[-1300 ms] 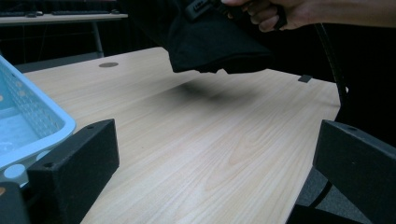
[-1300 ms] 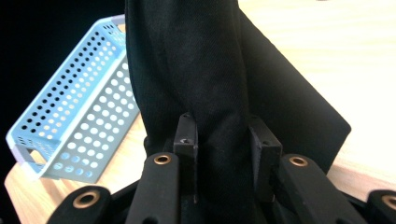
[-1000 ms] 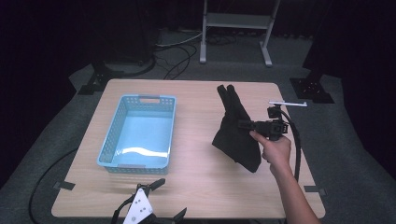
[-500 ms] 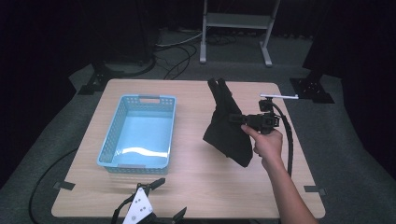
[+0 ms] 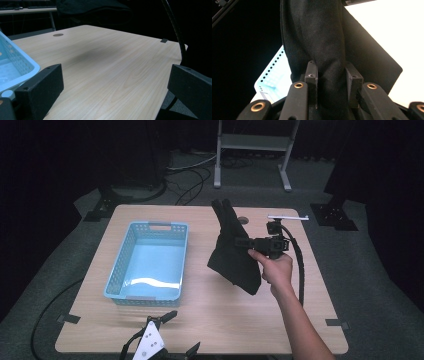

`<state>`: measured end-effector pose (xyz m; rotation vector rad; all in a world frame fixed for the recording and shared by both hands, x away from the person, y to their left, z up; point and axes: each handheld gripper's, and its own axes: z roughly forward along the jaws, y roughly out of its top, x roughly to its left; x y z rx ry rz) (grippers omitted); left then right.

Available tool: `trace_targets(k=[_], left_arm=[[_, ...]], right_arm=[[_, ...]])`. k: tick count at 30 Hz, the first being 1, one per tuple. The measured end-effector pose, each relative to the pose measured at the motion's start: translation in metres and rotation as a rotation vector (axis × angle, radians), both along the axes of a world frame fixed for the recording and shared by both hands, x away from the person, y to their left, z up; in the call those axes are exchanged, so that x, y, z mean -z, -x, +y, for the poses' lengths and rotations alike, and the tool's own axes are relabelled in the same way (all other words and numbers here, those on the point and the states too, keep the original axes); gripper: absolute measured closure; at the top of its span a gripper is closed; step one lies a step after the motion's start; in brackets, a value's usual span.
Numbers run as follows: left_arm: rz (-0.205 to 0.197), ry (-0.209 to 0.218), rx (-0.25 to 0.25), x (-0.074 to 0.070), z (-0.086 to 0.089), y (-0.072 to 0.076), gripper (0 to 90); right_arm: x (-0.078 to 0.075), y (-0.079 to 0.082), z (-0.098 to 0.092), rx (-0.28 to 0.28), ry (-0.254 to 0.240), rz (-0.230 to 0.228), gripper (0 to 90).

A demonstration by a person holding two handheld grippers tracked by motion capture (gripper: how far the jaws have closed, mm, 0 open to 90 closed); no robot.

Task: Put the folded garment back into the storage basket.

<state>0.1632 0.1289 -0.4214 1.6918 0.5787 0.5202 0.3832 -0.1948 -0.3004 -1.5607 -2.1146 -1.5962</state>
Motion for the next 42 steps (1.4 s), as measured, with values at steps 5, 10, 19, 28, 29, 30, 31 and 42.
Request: trace_targets(k=[5,10,19,28,29,30,31,42], left_arm=[[0.000,0.001,0.002,0.000,0.000,0.000,0.0],[-0.002,-0.001,0.003,0.000,-0.001,0.001,0.0],[-0.005,0.001,0.006,0.000,-0.001,0.001,0.0],[-0.006,0.003,0.004,-0.001,-0.001,0.001,0.0],[-0.006,0.003,0.004,-0.001,-0.001,0.001,0.0],[-0.007,0.003,0.004,-0.001,-0.001,0.001,0.0],[-0.007,-0.001,0.005,-0.001,-0.001,0.001,0.0],[-0.013,-0.001,-0.001,-0.001,0.000,0.001,0.0]], right_arm=[[-0.003,-0.001,0.008,-0.010,0.002,-0.003,70.2],[-0.005,-0.003,0.015,-0.020,-0.004,-0.004,70.2],[-0.011,-0.006,0.028,-0.035,-0.013,-0.009,70.2],[-0.014,-0.008,0.040,-0.054,-0.020,-0.007,70.2],[-0.014,-0.009,0.041,-0.055,-0.020,-0.007,70.2],[-0.014,-0.009,0.042,-0.056,-0.021,-0.009,70.2],[-0.014,-0.009,0.043,-0.056,-0.025,-0.010,70.2],[-0.019,-0.012,0.059,-0.079,-0.024,-0.015,70.1]])
